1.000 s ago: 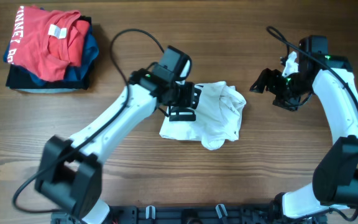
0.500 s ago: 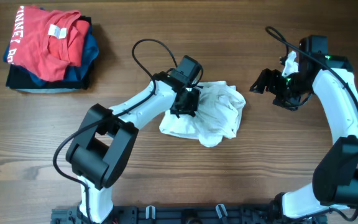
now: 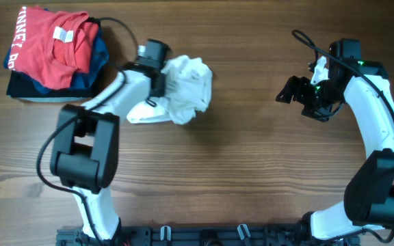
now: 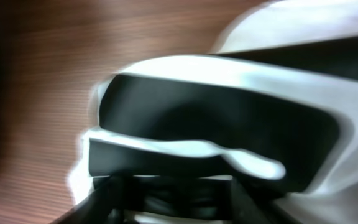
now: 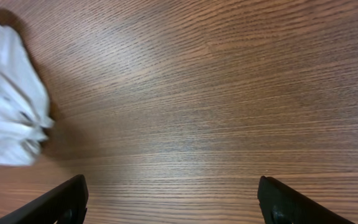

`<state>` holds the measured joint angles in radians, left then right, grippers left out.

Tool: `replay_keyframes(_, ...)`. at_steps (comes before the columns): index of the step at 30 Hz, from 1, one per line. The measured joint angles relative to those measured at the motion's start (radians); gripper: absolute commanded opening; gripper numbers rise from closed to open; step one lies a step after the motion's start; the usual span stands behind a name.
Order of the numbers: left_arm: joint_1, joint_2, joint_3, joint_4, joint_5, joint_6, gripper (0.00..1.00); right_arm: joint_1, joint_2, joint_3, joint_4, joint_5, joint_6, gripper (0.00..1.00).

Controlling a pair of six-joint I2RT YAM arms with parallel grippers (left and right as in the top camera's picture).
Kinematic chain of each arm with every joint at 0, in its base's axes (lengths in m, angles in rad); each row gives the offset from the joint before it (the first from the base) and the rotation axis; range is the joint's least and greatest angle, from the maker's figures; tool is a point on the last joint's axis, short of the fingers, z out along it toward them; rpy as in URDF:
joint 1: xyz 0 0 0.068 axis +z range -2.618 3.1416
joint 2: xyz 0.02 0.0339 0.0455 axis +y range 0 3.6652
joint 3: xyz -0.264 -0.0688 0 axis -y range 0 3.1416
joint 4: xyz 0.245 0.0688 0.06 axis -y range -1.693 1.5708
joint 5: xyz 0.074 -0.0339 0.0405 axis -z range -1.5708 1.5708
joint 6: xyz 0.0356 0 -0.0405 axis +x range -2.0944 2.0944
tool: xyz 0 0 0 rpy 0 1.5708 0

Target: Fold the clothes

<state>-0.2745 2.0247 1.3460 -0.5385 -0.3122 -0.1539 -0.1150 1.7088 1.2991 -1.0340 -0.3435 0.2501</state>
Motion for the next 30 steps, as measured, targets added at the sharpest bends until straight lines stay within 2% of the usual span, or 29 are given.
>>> replay_keyframes(5,0.066,0.001,0.008,0.014,-0.011,0.092,0.84,0.0,0.0,0.0,0.0,0.002,-0.01,0.88)
replay_keyframes(10,0.042,0.005,0.108,-0.142,-0.032,0.142,0.96,0.0,0.0,0.0,0.003,0.004,-0.01,0.88)
replay_keyframes(12,0.009,0.005,0.197,-0.237,-0.014,0.148,0.96,0.0,0.0,0.0,0.003,0.005,-0.011,0.88)
replay_keyframes(15,-0.069,-0.012,0.292,-0.287,0.061,0.135,0.98,0.0,0.0,0.0,0.003,0.005,-0.013,0.88)
replay_keyframes(24,-0.276,-0.008,0.308,-0.311,0.195,-0.005,0.96,0.0,0.0,0.0,0.005,0.005,-0.018,0.88)
replay_keyframes(30,-0.33,0.146,0.308,-0.278,0.19,-0.042,0.93,0.0,0.0,0.0,0.005,0.005,-0.018,0.88)
